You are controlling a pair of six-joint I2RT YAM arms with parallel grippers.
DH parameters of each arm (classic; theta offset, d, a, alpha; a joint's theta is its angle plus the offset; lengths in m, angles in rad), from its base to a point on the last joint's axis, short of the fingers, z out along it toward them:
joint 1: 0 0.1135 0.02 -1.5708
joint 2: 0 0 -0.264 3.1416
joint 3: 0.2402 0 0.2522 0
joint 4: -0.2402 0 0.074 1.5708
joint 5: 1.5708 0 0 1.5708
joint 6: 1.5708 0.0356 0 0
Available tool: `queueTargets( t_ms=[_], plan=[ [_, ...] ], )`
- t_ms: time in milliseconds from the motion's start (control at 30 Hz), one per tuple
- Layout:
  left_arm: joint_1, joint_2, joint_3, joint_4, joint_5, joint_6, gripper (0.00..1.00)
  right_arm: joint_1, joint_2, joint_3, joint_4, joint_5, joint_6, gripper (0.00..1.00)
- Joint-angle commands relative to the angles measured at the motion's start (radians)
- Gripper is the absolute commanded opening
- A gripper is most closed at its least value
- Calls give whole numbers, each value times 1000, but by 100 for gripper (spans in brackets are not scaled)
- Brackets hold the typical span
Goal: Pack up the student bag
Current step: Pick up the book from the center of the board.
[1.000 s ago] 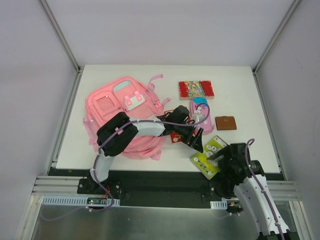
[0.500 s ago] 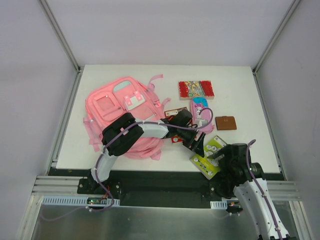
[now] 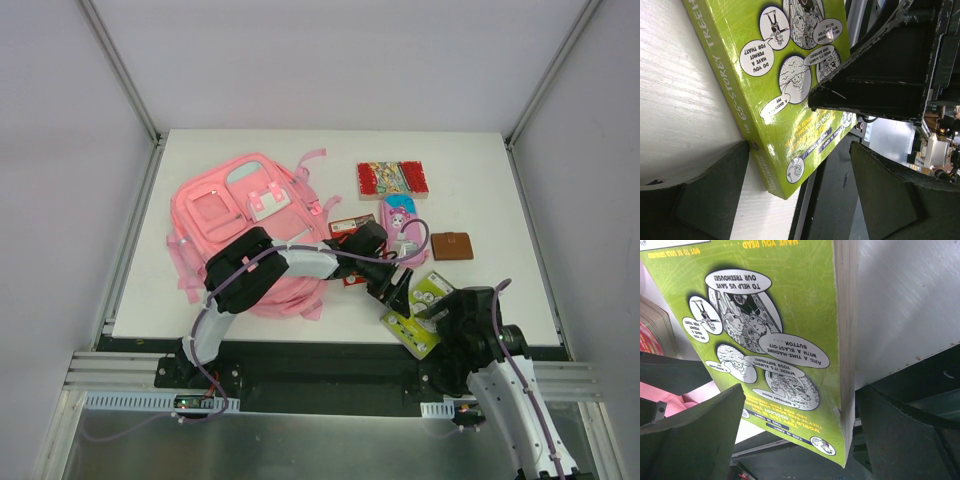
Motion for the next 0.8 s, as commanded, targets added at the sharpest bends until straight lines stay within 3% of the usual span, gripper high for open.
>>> queueTargets(
  t_ms=[0,767],
  plan=[
    [-12,-17,11,10,16,12,80,2,-52,-13,43,-128,65,90],
    [-22,-45,-1,7,39,20,80,2,-137,88,49,-179,51,69]
  ],
)
